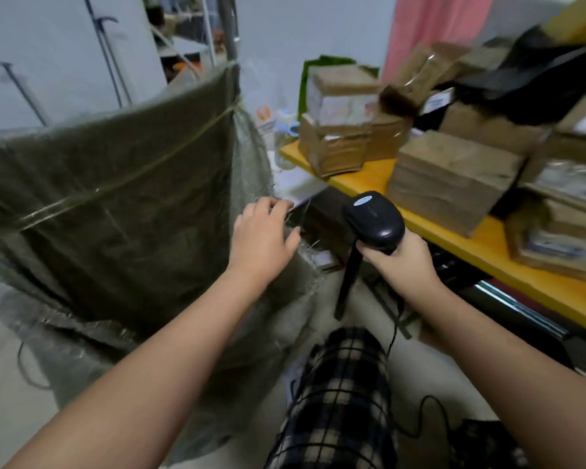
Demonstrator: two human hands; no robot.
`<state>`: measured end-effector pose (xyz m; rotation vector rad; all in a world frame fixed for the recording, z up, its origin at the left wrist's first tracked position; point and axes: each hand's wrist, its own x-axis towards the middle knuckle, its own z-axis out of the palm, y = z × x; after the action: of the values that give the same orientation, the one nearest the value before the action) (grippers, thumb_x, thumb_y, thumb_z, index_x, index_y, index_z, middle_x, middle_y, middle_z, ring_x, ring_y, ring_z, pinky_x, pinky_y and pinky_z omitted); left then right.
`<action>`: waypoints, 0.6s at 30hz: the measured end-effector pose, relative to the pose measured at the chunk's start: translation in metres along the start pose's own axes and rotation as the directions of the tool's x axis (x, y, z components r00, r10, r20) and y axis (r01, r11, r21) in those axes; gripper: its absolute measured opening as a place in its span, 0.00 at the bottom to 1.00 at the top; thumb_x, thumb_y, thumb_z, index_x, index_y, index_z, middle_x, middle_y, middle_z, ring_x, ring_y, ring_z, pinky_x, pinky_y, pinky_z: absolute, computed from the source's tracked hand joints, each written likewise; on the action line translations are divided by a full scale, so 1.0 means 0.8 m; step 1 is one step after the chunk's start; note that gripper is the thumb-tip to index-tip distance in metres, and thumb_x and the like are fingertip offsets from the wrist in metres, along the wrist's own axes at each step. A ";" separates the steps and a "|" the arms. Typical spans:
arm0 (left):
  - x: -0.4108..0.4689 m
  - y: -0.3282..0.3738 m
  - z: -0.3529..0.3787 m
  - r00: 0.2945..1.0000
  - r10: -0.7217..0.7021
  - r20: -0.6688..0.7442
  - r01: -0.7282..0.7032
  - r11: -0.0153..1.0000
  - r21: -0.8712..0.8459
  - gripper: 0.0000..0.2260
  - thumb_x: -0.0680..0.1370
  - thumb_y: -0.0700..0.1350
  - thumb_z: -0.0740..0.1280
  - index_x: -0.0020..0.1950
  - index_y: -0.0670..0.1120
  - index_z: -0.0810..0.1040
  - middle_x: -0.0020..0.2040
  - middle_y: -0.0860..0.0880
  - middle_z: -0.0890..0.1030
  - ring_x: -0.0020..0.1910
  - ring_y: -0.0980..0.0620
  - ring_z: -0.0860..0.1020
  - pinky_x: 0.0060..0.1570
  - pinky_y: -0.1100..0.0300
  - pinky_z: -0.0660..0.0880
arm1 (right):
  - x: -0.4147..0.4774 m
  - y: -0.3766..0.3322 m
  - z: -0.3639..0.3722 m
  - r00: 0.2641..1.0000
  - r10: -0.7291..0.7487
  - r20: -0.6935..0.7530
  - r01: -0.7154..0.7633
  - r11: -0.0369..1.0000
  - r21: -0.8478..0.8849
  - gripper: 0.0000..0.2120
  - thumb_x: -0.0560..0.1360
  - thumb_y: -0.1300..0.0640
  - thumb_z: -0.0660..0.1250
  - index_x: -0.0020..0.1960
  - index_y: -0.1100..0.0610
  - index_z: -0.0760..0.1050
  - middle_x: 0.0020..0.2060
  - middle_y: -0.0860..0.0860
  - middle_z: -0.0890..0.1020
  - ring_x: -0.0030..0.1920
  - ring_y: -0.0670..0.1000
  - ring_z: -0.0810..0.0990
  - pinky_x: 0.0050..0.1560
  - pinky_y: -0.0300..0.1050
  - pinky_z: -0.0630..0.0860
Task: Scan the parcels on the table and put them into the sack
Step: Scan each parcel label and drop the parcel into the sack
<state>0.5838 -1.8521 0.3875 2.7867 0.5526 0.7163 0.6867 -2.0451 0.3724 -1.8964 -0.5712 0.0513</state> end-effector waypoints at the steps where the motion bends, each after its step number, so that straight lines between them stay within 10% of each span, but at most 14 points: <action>1: 0.006 0.017 -0.006 0.999 0.020 -0.025 -0.020 1.000 -0.021 0.20 0.77 0.51 0.65 0.68 0.47 0.72 0.61 0.45 0.74 0.60 0.42 0.71 0.59 0.48 0.68 | -0.003 -0.005 -0.017 1.000 -0.010 -0.016 0.010 1.000 -0.002 0.16 0.70 0.59 0.76 0.56 0.51 0.77 0.43 0.38 0.79 0.43 0.25 0.74 0.40 0.19 0.67; 9: 0.062 0.082 -0.031 0.995 0.087 0.054 -0.064 0.940 -0.334 0.29 0.76 0.51 0.69 0.74 0.47 0.63 0.67 0.45 0.66 0.68 0.44 0.65 0.67 0.53 0.63 | 0.002 -0.060 -0.102 0.987 -0.091 -0.132 0.090 0.996 -0.011 0.19 0.70 0.58 0.75 0.60 0.56 0.78 0.47 0.44 0.80 0.50 0.42 0.77 0.41 0.19 0.67; 18: 0.214 0.094 -0.031 0.999 0.028 -0.037 -0.030 0.998 -0.061 0.35 0.74 0.63 0.66 0.76 0.55 0.58 0.77 0.41 0.52 0.75 0.37 0.53 0.71 0.41 0.58 | 0.098 -0.110 -0.098 0.984 0.004 -0.177 0.028 0.984 0.177 0.15 0.72 0.55 0.73 0.58 0.55 0.80 0.49 0.46 0.83 0.52 0.43 0.79 0.50 0.33 0.74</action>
<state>0.7326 -1.8479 0.5027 2.7352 0.4897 0.7778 0.7472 -2.0565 0.4997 -1.7020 -0.4419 -0.0714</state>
